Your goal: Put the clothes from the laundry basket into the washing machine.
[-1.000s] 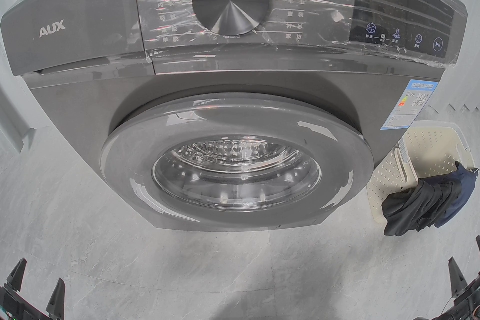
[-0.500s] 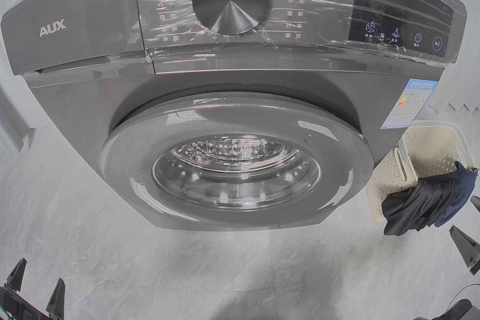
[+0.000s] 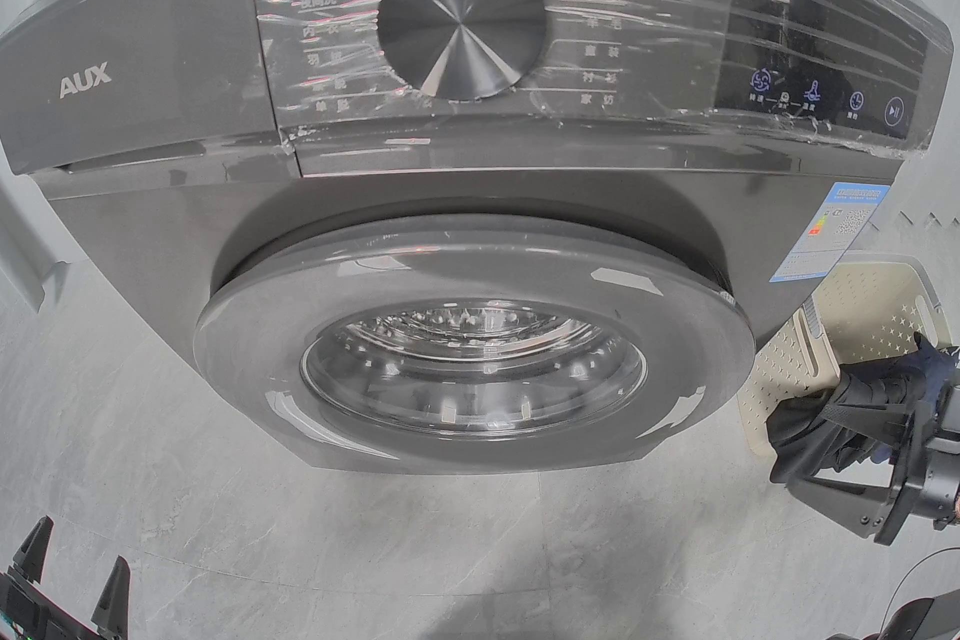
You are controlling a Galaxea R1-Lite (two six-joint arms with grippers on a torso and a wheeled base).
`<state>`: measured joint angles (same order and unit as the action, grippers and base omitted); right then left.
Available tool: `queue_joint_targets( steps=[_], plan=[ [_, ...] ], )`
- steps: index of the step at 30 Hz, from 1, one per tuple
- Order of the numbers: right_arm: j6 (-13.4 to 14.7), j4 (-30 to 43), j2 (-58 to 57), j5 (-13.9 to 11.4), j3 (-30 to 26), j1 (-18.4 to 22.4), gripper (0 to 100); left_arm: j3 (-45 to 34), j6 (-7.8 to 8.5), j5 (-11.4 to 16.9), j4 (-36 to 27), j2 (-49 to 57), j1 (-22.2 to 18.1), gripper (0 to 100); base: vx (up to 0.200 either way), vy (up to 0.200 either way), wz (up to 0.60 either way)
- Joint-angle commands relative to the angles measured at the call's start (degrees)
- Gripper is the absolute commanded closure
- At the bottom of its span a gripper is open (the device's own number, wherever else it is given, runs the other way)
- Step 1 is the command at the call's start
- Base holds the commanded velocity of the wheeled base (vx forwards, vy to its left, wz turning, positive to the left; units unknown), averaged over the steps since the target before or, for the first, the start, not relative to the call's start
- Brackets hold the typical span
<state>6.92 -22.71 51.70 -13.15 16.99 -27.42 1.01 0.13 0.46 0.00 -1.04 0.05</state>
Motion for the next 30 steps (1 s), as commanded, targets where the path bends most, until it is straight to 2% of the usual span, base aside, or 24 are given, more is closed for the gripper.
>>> queue_joint_targets(
  steps=[1,4,7,13,20,24,30],
  plan=[
    [0.7,-1.6,8.3,0.9,1.5,-2.6,0,-1.0,0.04,0.0,0.0,0.8,0.0,0,0.0,0.0,0.0],
    [0.5,-3.0,9.6,1.6,1.5,-2.0,0,-1.0,-0.05,0.0,0.0,0.8,0.0,0,0.0,0.0,0.0],
    [0.4,-4.2,12.0,5.3,2.2,-2.3,0,-1.0,-0.05,0.0,0.0,0.8,0.0,0,0.0,0.0,0.0],
    [1.1,-8.6,16.2,9.2,3.4,-3.7,0,-1.0,-0.05,0.0,0.0,0.8,0.0,0,0.0,0.0,0.0],
    [7.1,-14.5,21.8,13.8,3.6,-6.8,0,-1.0,-0.05,0.0,0.0,0.8,0.0,0,0.0,0.0,0.0],
    [7.7,-17.1,23.4,14.2,3.1,-8.4,0,-1.0,-0.05,0.0,0.0,0.8,0.0,0,0.0,0.0,0.0],
    [7.2,-18.3,26.0,13.9,4.3,-8.4,0,-1.0,-0.13,0.0,0.0,0.8,0.0,0,0.0,0.0,0.0]
  ],
)
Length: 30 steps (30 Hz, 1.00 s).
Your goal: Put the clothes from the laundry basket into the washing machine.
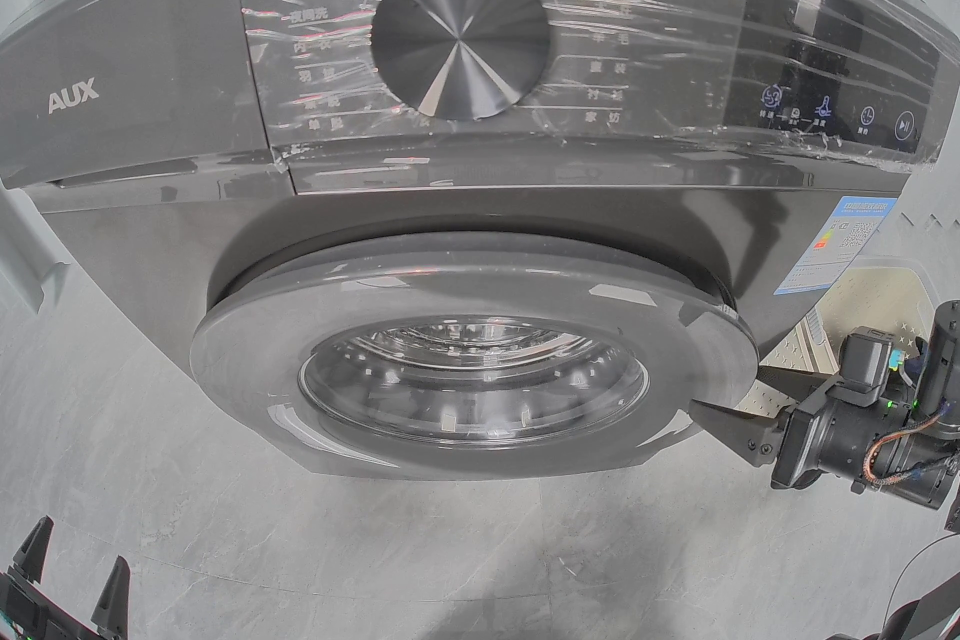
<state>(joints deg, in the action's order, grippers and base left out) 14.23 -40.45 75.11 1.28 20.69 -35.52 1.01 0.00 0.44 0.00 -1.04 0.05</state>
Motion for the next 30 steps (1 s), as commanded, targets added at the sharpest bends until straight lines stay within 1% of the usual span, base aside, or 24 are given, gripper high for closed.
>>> queue_joint_targets(
  steps=[1,5,10,15,18,20,23,24,30],
  plan=[
    [-0.1,-0.6,2.6,-0.5,0.6,-0.2,0,-1.0,0.0,0.0,0.0,0.8,0.0,0,0.0,0.0,0.0],
    [-0.3,-1.4,2.5,-0.8,-0.5,-0.5,0,-1.0,-0.09,0.0,0.0,0.8,0.0,0,0.0,0.0,0.0],
    [-0.6,-1.3,0.3,-1.5,-4.0,-1.6,0,-1.0,-0.09,0.1,0.0,0.8,0.0,0,0.0,0.0,0.0],
    [-0.7,-0.9,-2.6,-1.5,-6.5,-1.7,0,-1.0,0.0,0.1,0.0,0.8,0.0,0,0.0,0.0,0.0],
    [-0.8,-1.0,-2.9,-1.5,-6.3,-1.3,0,-1.0,-0.18,0.2,0.0,0.7,0.0,0,0.0,0.0,0.0],
    [-0.8,-1.2,-2.7,-1.5,-5.8,-1.1,0,-1.0,-0.53,0.2,0.0,0.7,0.0,0,-0.2,0.0,0.0],
    [-0.8,-1.3,-2.2,-1.5,-5.1,-1.0,0,-1.0,-0.53,0.2,0.0,0.8,0.0,0,-0.2,0.0,0.0],
    [-0.8,-1.2,-1.5,-1.5,-4.2,-1.0,0,-1.0,-0.26,0.2,0.0,0.8,0.0,0,-0.2,0.0,0.0],
    [-0.8,-1.3,0.0,-1.6,-3.6,-1.7,0,-1.0,-0.18,0.2,0.0,0.8,0.0,0,0.0,0.0,0.0]
  ],
)
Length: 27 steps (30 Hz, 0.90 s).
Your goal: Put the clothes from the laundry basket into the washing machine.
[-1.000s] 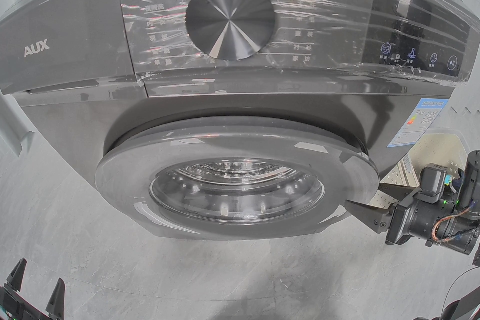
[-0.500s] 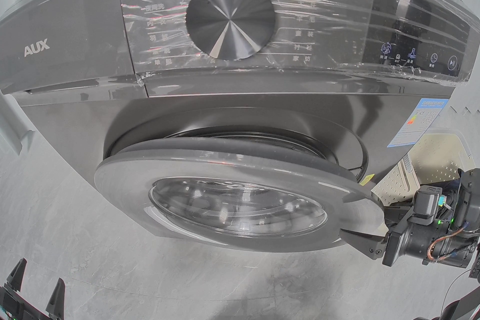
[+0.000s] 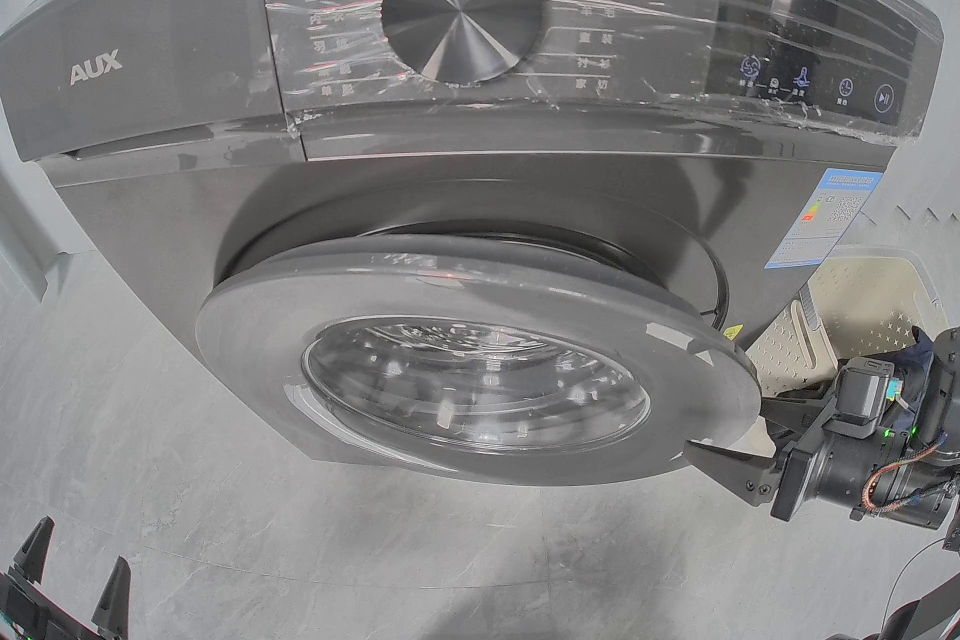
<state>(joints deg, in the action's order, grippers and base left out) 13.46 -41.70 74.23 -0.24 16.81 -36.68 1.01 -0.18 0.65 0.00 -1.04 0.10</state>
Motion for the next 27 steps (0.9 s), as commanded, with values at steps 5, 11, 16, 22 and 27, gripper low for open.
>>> queue_joint_targets(
  steps=[5,11,16,22,27],
  plan=[
    [-0.7,0.1,0.0,-1.7,-1.9,-1.2,0,-1.0,0.01,0.0,0.0,0.8,0.0,0,0.0,0.0,0.0],
    [-0.9,0.2,-2.2,-2.4,-2.8,-0.4,0,-1.0,0.09,0.0,0.0,0.8,0.0,0,0.0,0.0,0.0],
    [-0.8,0.0,1.2,-2.2,0.2,-0.3,0,-1.0,-0.26,0.1,0.0,0.8,-0.1,0,-0.16,0.0,0.0],
    [-0.8,-0.1,3.9,-2.2,1.8,-0.9,0,-1.0,0.01,0.0,0.0,0.8,0.0,0,-0.167,0.0,0.0],
    [-0.7,0.0,2.8,-2.6,-0.7,-2.4,0,-1.0,0.09,0.0,0.0,0.8,0.0,0,0.0,0.0,0.0]
  ],
)
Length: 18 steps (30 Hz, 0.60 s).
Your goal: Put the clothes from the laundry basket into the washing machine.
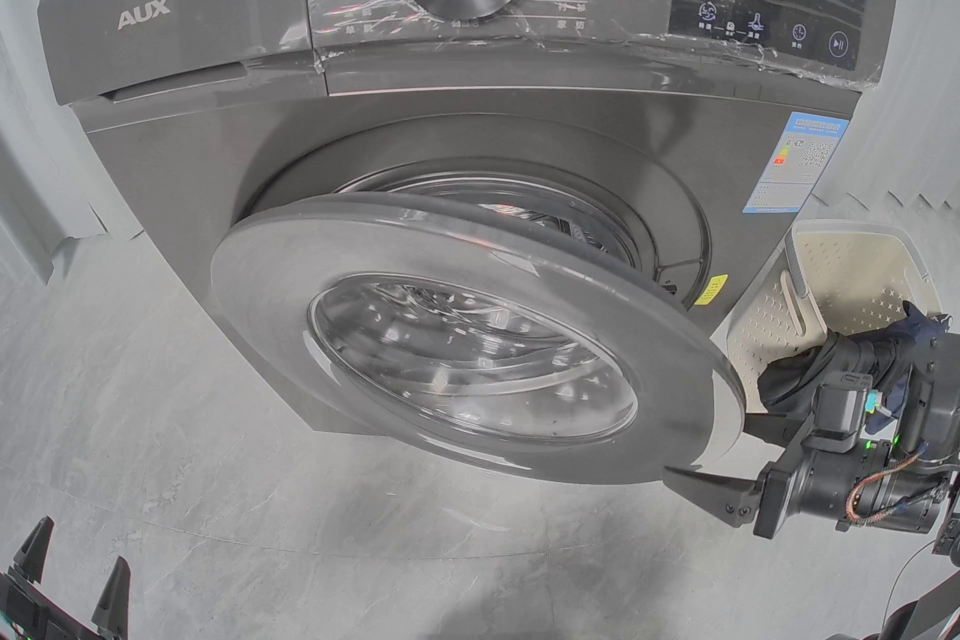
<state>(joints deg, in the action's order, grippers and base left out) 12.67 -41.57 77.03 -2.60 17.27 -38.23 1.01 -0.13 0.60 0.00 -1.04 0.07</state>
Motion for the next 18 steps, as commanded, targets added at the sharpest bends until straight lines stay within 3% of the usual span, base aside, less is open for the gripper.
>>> queue_joint_targets(
  steps=[1,9,15,18],
  plan=[
    [0.0,-0.1,-0.7,-0.2,-1.8,-0.9,0,-1.0,0.05,0.0,0.0,0.8,0.0,0,0.0,0.0,0.0],
    [-1.4,-0.3,-0.8,0.0,-1.2,0.0,0,-1.0,0.05,0.0,0.0,0.8,0.0,0,0.0,0.0,0.0],
    [-1.9,-0.4,2.7,-0.1,1.0,-0.4,0,-1.0,-0.04,0.1,0.0,0.8,-0.1,0,-0.2,0.0,0.0],
    [-1.8,-0.4,3.7,-0.3,0.9,-1.4,0,-1.0,-0.04,0.1,0.0,0.8,-0.1,0,0.0,0.0,0.0]
  ],
)
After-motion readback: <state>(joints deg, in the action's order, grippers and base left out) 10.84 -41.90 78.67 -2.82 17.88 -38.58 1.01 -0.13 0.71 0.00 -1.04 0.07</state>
